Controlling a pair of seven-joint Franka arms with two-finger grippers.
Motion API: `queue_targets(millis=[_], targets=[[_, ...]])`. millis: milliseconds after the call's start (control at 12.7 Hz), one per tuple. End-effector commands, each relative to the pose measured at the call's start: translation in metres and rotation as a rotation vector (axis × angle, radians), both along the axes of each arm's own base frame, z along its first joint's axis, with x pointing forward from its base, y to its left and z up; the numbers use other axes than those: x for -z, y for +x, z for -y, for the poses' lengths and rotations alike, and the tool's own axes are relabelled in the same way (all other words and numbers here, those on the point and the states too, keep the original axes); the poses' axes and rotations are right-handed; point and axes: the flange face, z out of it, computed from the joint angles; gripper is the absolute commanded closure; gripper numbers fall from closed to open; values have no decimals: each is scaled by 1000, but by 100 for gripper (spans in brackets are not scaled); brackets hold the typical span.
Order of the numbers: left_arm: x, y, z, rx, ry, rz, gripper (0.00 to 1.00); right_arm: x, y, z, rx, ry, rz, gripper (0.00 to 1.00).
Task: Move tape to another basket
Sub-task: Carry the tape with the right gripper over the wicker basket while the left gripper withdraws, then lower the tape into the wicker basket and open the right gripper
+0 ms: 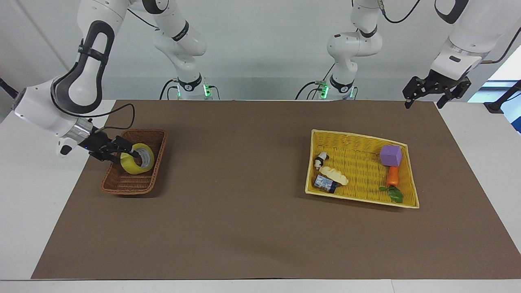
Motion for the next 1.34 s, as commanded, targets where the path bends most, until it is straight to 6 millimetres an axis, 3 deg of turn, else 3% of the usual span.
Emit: queue_targets(millis=[0, 236, 393, 787, 944, 1101, 1258], targets=[[-3, -8, -1, -32, -47, -6, 0, -29, 9, -12, -57, -75, 22, 0], [-12, -11, 1, -46, -71, -11, 0, -62, 23, -44, -54, -207, 6, 0], [-13, -16, 1, -42, -60, -48, 0, -86, 26, -78, -42, -304, 0, 0], [-17, -18, -2, -45, -67, -34, 0, -139, 8, -153, 68, -396, -53, 0], [-16, -17, -1, -44, -67, -34, 0, -168, -2, -164, 78, -435, -52, 0], [-16, -18, 0, -42, -66, -36, 0, -211, -10, -159, 86, -441, -71, 0], [-17, -18, -2, -45, -67, -34, 0, -239, -18, -153, 103, -439, -93, 0]])
